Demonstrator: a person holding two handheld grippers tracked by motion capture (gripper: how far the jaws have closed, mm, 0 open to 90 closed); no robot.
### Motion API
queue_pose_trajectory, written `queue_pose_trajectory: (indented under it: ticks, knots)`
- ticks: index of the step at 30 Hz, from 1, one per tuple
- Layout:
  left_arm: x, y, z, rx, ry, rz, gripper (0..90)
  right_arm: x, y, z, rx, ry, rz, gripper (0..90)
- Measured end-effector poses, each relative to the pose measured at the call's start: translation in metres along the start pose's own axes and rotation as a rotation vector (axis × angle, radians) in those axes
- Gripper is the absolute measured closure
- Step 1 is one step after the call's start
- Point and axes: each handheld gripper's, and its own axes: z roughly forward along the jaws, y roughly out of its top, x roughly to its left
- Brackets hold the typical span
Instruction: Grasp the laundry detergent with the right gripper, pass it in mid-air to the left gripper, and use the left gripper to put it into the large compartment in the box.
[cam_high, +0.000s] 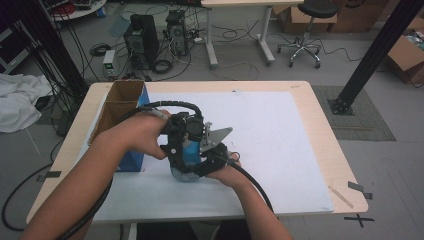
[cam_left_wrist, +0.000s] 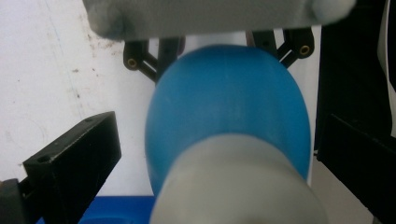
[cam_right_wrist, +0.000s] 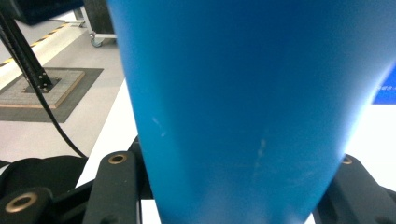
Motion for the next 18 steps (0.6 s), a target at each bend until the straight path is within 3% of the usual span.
queue_pose_trajectory:
  ticks: [18]
  knots:
    - [-0.0011, 0.0018, 0.0033, 0.05, 0.026, 0.002, 9.5, 0.0016, 0.0012, -0.0004, 0.01, -0.001, 0.008, 45.7]
